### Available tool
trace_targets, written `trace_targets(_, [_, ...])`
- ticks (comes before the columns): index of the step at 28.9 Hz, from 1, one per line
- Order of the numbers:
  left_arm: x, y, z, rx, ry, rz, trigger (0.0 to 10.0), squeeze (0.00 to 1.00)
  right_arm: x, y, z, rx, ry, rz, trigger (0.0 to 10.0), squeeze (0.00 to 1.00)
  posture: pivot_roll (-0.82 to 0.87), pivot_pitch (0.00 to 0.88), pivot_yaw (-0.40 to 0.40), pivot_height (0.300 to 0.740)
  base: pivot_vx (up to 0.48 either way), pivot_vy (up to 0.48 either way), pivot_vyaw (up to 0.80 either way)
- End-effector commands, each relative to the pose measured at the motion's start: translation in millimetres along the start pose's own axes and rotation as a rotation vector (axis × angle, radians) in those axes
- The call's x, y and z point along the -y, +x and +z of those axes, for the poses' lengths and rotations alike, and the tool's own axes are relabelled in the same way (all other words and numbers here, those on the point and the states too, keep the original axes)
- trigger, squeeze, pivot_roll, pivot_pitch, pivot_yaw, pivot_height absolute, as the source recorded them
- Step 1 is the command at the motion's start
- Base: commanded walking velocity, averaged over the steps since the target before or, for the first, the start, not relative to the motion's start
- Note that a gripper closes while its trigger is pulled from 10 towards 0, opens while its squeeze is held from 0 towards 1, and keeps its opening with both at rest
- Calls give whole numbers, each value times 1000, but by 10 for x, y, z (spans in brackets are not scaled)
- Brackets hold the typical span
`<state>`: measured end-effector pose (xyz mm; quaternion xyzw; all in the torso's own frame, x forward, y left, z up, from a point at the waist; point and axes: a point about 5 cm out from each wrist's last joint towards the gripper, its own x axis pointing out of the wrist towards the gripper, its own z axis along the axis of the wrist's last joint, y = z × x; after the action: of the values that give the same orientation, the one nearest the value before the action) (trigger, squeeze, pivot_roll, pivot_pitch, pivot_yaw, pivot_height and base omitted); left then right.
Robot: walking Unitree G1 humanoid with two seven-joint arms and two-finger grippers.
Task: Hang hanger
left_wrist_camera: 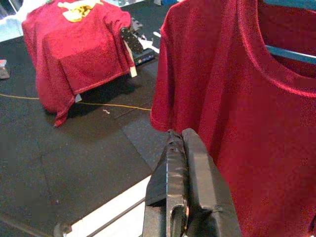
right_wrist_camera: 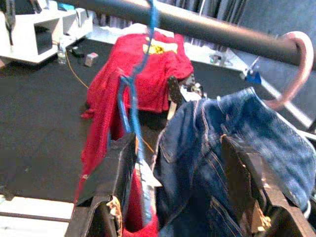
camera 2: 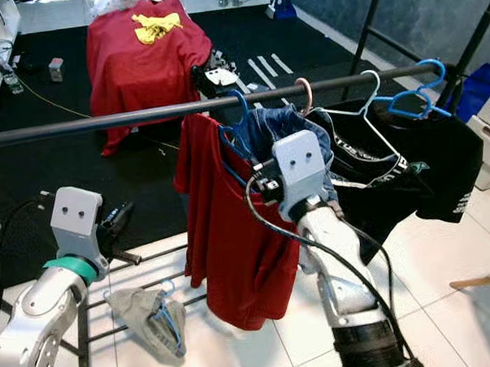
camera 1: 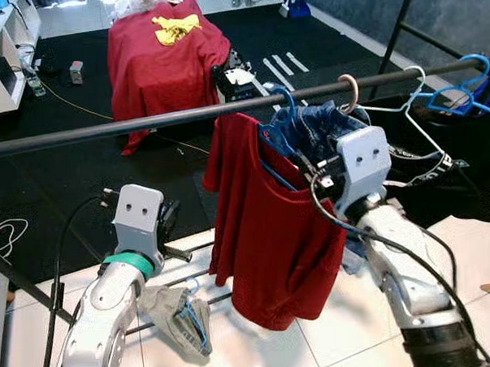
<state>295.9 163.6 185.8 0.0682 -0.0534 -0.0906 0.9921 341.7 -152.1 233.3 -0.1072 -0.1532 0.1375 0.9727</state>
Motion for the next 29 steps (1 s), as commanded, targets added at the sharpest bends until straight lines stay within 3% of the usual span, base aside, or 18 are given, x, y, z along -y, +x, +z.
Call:
trace_targets(1, [-25,3,-18,-14,12,1,10000,0,14,11,-27,2,16,15,10000,0,-55,150,85,740,0,0,0])
trace_targets(7, [-61,-25,-1,-15,26,11,10000,0,200,280,-118,-53,82,86,10000,0,-23,162,91,740,0,0,0])
trace_targets(11, [-66,-36,-1,-17,27,14,10000,0,206,347,-83,-44,90,139,10000,0,-18,161,88,740,0,0,0])
trace_targets(20, [-73,-27,11,-11,26,28,10000,0,27,441,51,21,67,345,10000,0,-17,157,81,740,0,0,0])
trace_targets(26, [-43,-15,10,-9,18,21,10000,0,-63,470,16,21,32,363,10000,0,-28,153,78,740,0,0,0])
trace_targets(29, [-22,5,9,-7,14,18,10000,0,-33,519,-128,-54,20,280,10000,0,-27,150,75,740,0,0,0])
